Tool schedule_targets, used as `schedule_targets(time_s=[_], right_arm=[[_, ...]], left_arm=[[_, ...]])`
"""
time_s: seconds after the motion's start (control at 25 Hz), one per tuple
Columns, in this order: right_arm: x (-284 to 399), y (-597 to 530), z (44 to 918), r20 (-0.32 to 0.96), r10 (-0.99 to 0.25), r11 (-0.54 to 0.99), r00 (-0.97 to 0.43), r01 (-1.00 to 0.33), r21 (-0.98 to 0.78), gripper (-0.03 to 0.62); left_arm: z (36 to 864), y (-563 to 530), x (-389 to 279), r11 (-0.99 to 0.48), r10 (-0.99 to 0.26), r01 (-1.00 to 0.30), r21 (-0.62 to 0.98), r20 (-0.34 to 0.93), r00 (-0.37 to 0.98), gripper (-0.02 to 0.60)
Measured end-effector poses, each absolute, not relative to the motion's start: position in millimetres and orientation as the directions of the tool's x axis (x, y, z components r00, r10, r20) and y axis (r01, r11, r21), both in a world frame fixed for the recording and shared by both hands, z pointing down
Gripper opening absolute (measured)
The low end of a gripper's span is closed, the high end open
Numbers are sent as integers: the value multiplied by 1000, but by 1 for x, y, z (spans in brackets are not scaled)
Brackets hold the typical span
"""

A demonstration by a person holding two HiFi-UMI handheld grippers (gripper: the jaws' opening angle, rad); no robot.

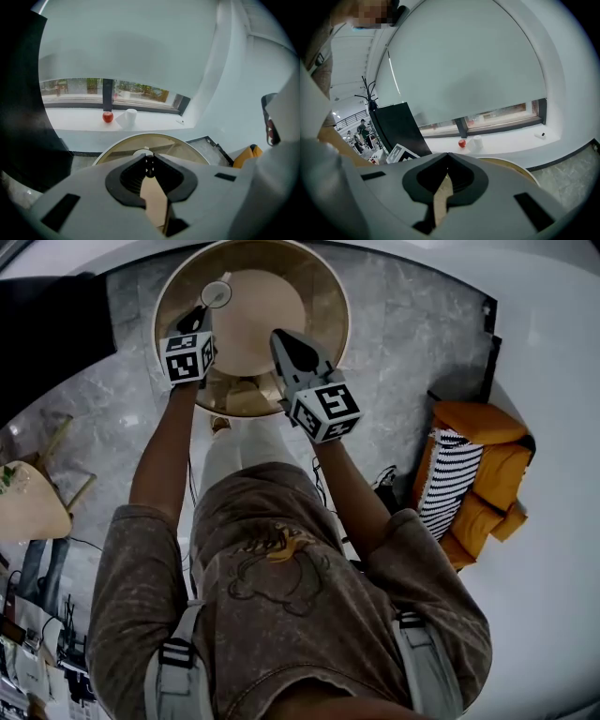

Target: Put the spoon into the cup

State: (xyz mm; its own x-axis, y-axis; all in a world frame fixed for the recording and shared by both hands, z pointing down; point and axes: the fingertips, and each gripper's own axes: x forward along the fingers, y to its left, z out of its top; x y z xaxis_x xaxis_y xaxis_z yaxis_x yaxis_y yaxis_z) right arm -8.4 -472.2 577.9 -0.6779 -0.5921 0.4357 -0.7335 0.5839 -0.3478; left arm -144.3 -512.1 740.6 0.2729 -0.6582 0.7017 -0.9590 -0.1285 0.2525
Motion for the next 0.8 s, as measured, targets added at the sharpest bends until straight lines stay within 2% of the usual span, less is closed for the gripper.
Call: schedule_targets(time_s=[0.8], right_arm=[[-9,-469,599,467,-550,588,-693,-718,-373,14]], left_arm=[[812,-526,-137,-85,-569,-964,250,783,253,60]])
